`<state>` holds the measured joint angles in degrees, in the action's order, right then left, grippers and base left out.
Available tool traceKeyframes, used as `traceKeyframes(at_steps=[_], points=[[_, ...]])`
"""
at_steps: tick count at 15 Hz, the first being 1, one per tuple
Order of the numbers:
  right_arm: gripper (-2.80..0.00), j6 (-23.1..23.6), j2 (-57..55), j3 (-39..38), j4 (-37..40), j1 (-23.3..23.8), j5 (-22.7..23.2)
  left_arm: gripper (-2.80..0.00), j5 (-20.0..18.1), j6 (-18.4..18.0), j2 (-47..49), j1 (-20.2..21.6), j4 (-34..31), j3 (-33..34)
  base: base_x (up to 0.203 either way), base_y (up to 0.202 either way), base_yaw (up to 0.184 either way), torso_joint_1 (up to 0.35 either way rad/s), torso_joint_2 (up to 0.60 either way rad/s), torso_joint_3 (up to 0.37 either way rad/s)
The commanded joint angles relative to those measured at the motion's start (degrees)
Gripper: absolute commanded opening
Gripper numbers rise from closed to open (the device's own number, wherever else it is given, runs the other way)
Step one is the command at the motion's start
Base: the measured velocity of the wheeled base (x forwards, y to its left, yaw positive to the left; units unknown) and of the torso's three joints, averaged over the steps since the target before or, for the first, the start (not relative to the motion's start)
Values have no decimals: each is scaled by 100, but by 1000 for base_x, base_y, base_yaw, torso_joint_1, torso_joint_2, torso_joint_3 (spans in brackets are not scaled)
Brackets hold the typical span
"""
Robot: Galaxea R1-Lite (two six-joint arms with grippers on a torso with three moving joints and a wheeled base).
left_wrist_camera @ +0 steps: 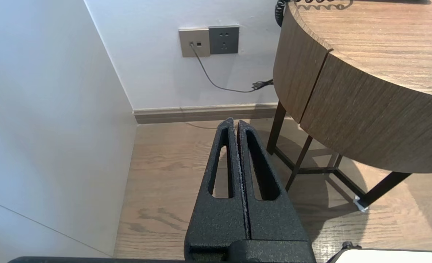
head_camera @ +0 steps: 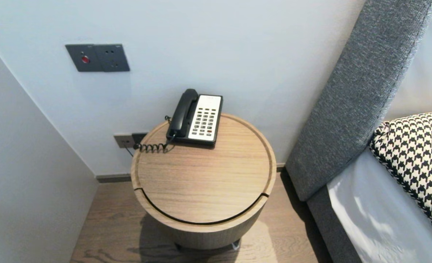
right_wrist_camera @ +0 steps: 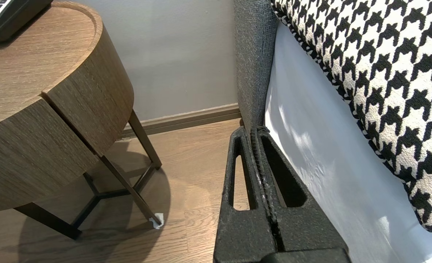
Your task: Open the nightstand drawer
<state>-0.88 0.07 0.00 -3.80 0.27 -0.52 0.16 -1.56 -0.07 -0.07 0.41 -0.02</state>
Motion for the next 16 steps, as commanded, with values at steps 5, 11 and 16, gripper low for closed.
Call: traceKeyframes(at_steps=[5, 11, 16], points=[[-280, 27, 10, -132, 2, -9, -1, -280, 2, -2, 7, -1, -6, 2, 0, 0, 0, 0, 0, 0], [-280, 38, 10, -90, 59, 0, -50, -280, 2, -2, 7, -1, -6, 2, 0, 0, 0, 0, 0, 0], [-280, 85, -538, 1878, 1271, -6, 226, -280, 2, -2, 7, -1, -6, 2, 0, 0, 0, 0, 0, 0]])
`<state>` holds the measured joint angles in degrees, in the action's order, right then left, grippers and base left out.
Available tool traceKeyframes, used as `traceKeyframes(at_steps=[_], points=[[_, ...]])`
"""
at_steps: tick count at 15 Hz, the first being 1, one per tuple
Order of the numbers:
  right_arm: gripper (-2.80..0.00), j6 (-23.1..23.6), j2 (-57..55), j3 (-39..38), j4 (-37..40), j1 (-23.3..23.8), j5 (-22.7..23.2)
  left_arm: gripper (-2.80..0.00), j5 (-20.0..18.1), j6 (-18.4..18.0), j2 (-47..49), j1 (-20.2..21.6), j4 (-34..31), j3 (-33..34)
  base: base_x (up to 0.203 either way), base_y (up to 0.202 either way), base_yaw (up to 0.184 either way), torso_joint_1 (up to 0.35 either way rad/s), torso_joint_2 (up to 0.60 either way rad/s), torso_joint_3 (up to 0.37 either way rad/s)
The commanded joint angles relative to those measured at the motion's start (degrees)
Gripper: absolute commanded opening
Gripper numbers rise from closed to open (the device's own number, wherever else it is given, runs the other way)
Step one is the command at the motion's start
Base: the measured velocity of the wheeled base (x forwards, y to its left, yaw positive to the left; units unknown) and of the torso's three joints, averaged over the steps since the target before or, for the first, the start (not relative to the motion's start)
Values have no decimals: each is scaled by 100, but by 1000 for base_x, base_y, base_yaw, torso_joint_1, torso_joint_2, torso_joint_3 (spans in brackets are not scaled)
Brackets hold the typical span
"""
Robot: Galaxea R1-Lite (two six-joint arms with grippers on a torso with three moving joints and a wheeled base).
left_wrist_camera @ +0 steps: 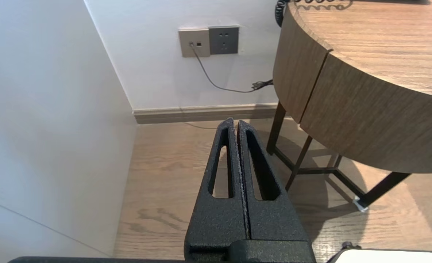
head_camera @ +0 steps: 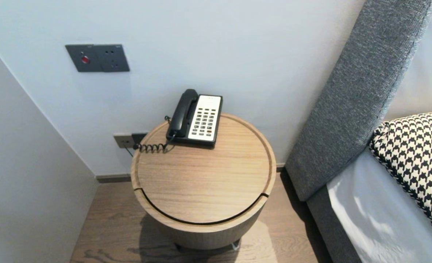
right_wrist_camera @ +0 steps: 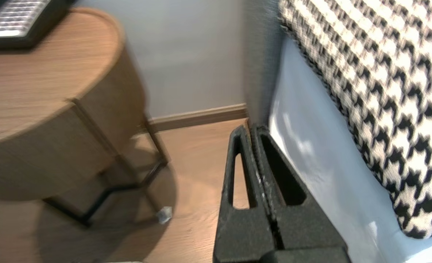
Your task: Open the nightstand drawer
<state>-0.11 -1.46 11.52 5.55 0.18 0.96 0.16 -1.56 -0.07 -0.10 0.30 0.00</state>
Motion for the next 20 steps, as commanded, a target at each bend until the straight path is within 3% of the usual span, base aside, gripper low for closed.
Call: traceKeyframes(at_steps=[1, 8, 11, 13, 16, 20], points=[[-280, 11, -821, 1175, 497, 1, 184, -280, 2, -2, 7, 1, 5, 0, 0, 0, 0, 0, 0, 0], [-280, -15, -4725, 4149, 907, -63, 1037, -280, 2, -2, 7, 1, 5, 0, 0, 0, 0, 0, 0, 0], [-280, -417, -6484, 5577, 1630, -536, 1116, -280, 2, -2, 7, 1, 5, 0, 0, 0, 0, 0, 0, 0], [-280, -895, -7437, 6265, 2080, -1216, 1140, -280, 2, -2, 7, 1, 5, 0, 0, 0, 0, 0, 0, 0], [-280, -1712, -8262, 6554, 2346, -2345, 1169, -280, 2, -2, 7, 1, 5, 0, 0, 0, 0, 0, 0, 0], [-280, -1958, -8714, 6330, 2379, -2795, 1170, -280, 2, -2, 7, 1, 5, 0, 0, 0, 0, 0, 0, 0]])
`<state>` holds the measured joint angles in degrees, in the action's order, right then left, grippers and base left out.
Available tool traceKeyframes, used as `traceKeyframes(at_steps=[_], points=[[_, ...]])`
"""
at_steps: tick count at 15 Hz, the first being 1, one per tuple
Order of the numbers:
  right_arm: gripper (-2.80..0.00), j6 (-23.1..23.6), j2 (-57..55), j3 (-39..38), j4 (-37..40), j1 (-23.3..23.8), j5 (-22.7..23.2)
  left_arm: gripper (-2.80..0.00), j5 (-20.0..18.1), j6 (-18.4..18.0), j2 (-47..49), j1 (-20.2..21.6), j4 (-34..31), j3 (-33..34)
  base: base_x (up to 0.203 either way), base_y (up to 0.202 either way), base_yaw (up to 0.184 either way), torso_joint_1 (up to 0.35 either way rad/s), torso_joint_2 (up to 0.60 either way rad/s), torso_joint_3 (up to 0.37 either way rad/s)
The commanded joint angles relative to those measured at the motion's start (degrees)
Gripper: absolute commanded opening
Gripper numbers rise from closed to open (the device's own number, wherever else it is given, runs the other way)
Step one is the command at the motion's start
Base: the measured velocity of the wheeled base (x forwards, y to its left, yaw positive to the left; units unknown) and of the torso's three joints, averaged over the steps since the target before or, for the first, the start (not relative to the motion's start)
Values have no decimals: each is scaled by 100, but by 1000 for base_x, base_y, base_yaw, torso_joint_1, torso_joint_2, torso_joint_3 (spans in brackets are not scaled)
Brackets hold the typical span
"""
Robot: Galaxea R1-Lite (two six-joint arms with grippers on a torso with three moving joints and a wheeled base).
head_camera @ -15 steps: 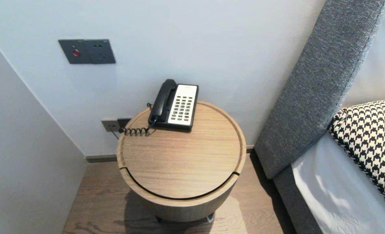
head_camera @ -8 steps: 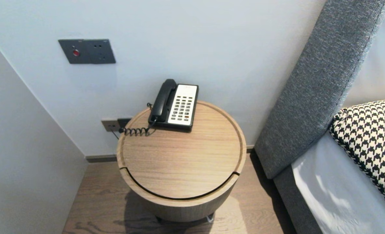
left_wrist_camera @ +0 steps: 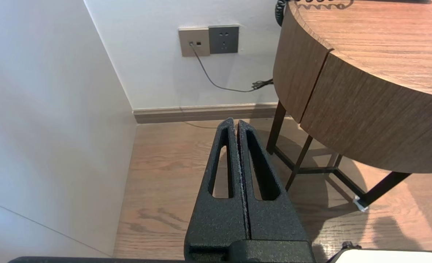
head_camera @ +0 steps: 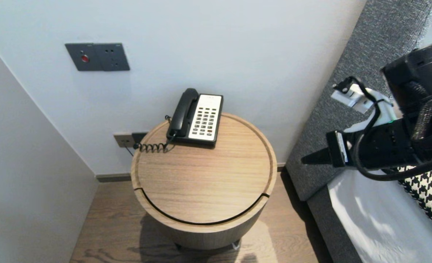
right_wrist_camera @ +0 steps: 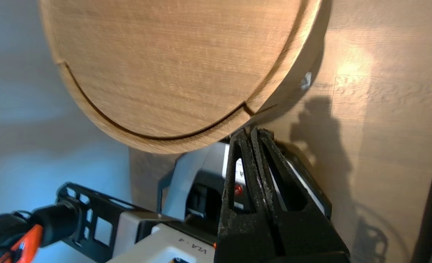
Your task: Open the nightstand drawer
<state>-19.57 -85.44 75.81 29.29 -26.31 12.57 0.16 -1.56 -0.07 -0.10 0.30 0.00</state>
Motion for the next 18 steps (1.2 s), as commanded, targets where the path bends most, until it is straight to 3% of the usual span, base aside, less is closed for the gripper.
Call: traceKeyframes(at_steps=[1, 8, 18], points=[[-280, -12, -339, -278, -65, -242, 9, -280, 2, -2, 7, 1, 5, 0, 0, 0, 0, 0, 0, 0], [-280, -30, -483, -1575, -1734, -1043, -351, -280, 2, -2, 7, 1, 5, 0, 0, 0, 0, 0, 0, 0], [-280, -39, -1102, -1587, -2182, -1306, -353, -280, 2, -2, 7, 1, 5, 0, 0, 0, 0, 0, 0, 0]])
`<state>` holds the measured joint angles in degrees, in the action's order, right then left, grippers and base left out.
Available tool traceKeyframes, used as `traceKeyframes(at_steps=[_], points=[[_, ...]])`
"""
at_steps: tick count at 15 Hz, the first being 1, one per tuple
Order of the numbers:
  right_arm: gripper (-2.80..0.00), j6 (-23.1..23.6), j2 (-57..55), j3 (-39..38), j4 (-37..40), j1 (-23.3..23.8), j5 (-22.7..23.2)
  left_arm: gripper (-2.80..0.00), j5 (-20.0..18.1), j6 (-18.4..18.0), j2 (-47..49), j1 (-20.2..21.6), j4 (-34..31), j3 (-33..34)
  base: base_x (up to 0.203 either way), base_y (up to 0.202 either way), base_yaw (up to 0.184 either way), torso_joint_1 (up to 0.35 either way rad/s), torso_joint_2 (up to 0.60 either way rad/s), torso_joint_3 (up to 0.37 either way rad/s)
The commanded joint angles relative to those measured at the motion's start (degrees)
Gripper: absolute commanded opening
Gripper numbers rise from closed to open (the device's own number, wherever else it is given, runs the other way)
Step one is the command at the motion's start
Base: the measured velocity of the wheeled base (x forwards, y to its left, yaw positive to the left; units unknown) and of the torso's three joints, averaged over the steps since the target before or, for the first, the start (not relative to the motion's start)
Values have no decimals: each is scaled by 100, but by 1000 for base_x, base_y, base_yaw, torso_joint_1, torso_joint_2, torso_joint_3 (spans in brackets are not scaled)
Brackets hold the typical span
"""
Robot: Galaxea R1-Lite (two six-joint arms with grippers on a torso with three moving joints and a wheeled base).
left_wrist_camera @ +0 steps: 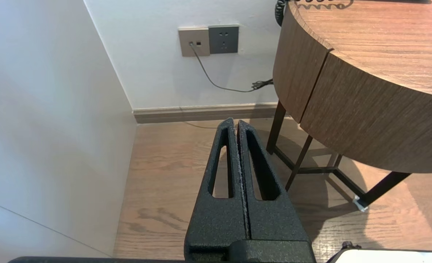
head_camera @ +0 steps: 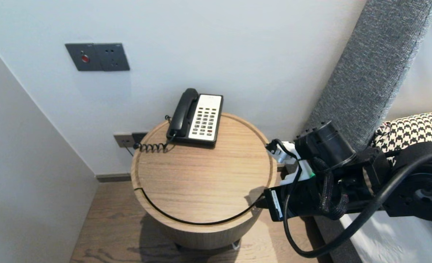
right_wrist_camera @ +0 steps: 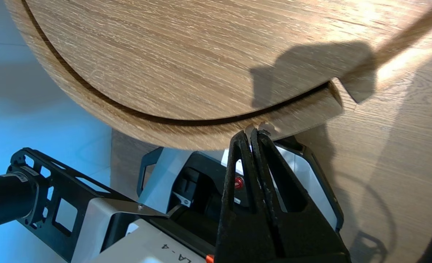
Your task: Open the nightstand drawer
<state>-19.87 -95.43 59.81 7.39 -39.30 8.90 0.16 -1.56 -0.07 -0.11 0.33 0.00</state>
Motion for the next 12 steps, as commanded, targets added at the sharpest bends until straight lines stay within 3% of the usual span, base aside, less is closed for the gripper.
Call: traceKeyframes(at_steps=[1, 4, 12], points=[[-280, -8, -153, 13, -18, -13, 10, -280, 2, -2, 7, 2, 2, 0, 0, 0, 0, 0, 0, 0], [-280, 0, -194, -118, -366, -61, -28, -280, 2, -2, 7, 2, 2, 0, 0, 0, 0, 0, 0, 0], [-280, -8, -403, -284, -431, -78, -23, -280, 2, -2, 7, 2, 2, 0, 0, 0, 0, 0, 0, 0]])
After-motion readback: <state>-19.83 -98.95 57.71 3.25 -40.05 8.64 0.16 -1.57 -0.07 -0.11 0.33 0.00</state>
